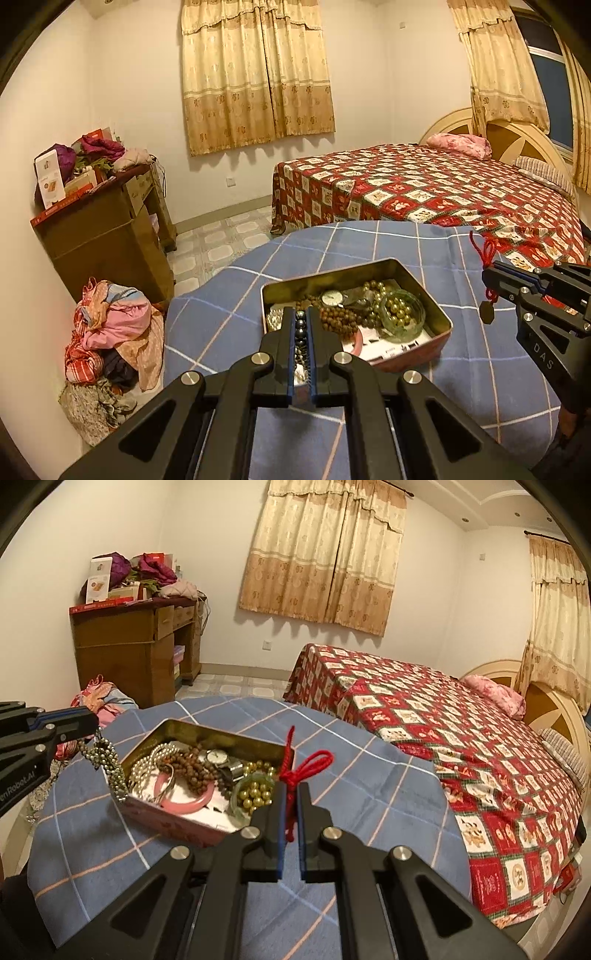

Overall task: Organize jewelry
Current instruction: 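Carry the bead chain with the left gripper while the right carries the red tassel over the tin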

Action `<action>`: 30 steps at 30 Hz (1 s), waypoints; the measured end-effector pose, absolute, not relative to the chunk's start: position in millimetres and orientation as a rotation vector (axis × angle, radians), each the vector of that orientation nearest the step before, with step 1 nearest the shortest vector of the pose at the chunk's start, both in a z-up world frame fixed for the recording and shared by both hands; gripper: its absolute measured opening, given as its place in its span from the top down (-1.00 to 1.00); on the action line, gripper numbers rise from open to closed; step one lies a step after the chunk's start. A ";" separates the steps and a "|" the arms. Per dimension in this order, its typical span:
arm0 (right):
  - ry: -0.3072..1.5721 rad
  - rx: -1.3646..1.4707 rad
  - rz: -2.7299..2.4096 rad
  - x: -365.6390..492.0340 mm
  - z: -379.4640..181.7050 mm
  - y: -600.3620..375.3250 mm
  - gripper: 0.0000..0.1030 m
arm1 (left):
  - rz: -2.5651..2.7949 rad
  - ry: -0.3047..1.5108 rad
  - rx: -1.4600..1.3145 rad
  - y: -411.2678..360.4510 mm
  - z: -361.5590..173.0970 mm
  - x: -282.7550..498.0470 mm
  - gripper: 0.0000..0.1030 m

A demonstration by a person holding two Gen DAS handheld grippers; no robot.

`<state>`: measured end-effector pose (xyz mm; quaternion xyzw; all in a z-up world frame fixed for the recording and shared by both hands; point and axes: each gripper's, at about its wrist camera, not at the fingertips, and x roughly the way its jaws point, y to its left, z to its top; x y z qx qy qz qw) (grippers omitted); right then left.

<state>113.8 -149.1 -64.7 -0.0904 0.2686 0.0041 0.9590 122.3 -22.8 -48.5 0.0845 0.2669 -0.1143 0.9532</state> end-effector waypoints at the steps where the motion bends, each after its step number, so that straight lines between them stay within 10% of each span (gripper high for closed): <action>1: 0.543 -0.185 0.009 115.8 -63.4 -148.9 0.87 | -0.233 0.538 0.174 -23.2 -46.8 124.6 0.92; 30: 0.541 -0.200 0.020 179.6 -54.3 -131.3 0.87 | -0.201 0.559 0.201 -43.3 -51.8 193.6 0.92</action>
